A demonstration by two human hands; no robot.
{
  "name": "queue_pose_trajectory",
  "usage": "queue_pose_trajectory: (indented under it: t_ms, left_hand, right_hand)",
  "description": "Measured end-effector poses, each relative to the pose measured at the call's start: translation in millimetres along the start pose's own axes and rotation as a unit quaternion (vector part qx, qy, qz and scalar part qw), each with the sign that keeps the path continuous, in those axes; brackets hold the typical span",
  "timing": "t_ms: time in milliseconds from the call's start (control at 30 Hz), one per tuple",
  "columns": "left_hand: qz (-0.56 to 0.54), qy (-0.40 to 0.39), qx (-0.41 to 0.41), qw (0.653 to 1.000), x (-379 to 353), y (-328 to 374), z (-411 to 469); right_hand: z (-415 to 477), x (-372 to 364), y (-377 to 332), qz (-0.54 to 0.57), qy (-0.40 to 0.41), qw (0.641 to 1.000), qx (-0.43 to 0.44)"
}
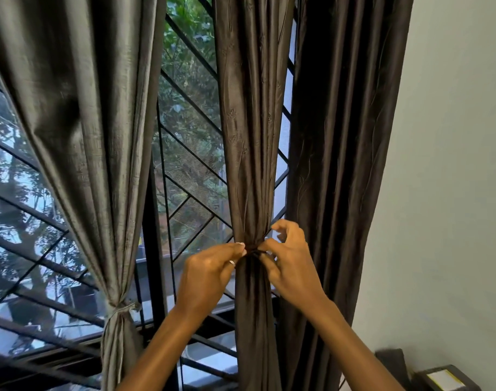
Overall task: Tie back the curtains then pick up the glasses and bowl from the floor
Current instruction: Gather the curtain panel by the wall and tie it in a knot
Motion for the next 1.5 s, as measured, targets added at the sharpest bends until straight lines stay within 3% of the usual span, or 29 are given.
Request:
queue_pose_trajectory:
  t_ms: [133, 300, 600, 800, 1000, 1300, 1400, 1500]
  left_hand:
    - [-0.030, 0.000, 0.012, 0.999, 6.2, -3.7, 4.1]
    - [-0.012, -0.027, 0.037, 0.999, 15.9, -15.5, 5.9]
    - [0.002, -0.016, 0.084, 0.996, 9.1, -23.4, 5.9]
    - [-0.117, -0.019, 0.228, 0.967, 1.6, -18.9, 4.6]
    - [-0.170, -0.064, 0.311, 0.933, -23.8, -33.9, -5.9]
    - [-0.201, 0.002, 0.343, 0.918, -37.4, -40.1, -15.6]
    - [-0.194, 0.004, 0.351, 0.916, -41.1, -39.2, -12.8]
    - [-0.156, 0.023, 0.358, 0.920, -47.8, -40.1, -12.6]
  right_hand:
    - [9.1, 13.2, 8.2, -0.002, 0.005, 1.000, 0.005]
    - [8.1, 20.2, 33.3, 0.016, 0.020, 0.998, -0.060]
    - [4.5, -4.8, 31.9, 0.064, -0.037, 0.993, -0.092]
    - [-10.0, -23.4, 18.4, 0.207, -0.071, 0.950, -0.222]
    - [-21.1, -46.6, 3.8, 0.306, -0.080, 0.915, -0.252]
    - [-35.2, -46.7, 22.6, 0.217, -0.077, 0.931, -0.283]
    - [-32.9, -28.6, 57.6, 0.114, -0.002, 0.946, -0.302]
    - [-25.2, -7.4, 100.3, 0.013, 0.088, 0.939, -0.332]
Point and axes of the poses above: each hand's wrist, its own z-axis towards the middle knuckle, its own x-axis out of the back of the hand, y = z × x, the point moved 3 cm from there along z, towards the middle knuckle, and after that the axes turned 1 degree about y, right-handed, at the moved point
